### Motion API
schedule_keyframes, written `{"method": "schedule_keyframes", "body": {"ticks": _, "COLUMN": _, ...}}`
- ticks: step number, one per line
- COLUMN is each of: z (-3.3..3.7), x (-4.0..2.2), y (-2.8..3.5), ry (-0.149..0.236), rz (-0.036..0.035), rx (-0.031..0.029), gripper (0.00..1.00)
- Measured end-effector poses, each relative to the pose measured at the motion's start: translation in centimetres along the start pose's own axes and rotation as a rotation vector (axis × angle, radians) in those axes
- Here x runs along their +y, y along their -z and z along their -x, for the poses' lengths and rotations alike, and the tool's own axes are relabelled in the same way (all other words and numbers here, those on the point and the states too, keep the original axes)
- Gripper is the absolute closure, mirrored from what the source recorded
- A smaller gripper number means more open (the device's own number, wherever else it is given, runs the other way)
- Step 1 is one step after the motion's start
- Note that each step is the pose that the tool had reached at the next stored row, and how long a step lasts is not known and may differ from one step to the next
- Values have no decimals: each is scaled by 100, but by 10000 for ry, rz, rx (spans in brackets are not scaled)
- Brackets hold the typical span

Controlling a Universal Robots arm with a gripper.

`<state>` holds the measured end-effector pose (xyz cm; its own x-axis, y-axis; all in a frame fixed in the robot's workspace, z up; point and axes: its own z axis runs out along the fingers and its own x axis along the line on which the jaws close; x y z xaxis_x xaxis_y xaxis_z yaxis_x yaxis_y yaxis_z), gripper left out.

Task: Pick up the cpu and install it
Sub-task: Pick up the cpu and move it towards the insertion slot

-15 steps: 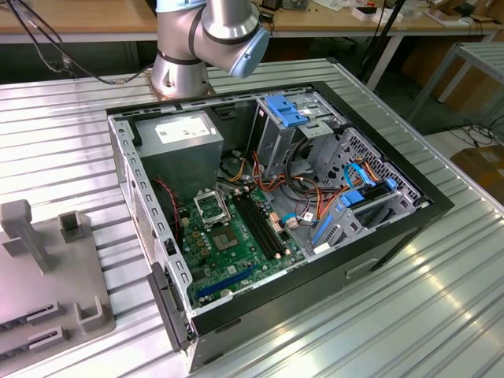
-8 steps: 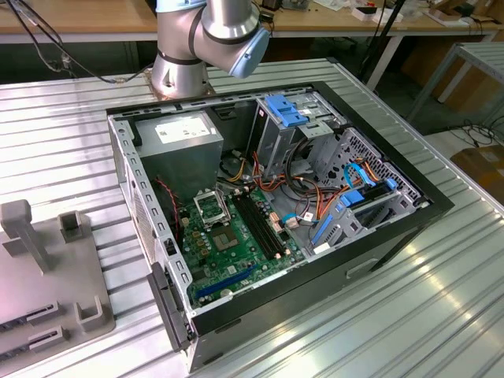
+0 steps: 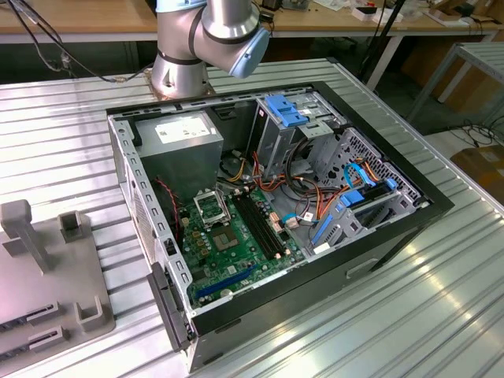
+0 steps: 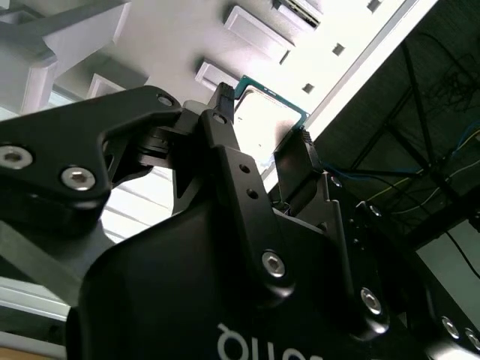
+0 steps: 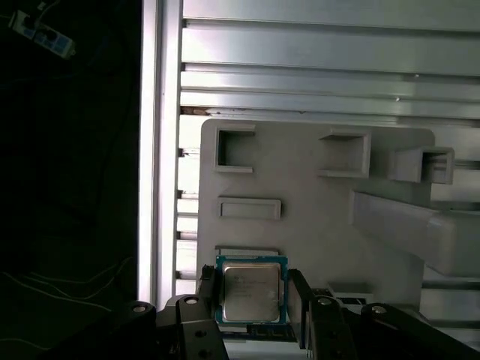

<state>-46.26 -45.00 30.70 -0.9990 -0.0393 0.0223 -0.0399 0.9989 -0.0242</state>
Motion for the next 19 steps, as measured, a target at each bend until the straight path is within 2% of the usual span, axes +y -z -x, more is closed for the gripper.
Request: {"method": "schedule_keyframes", "body": {"ticks": 19, "z": 1, "x": -3, "y": 122, "ry": 0, "rz": 0, "rx": 27, "gripper": 53}}
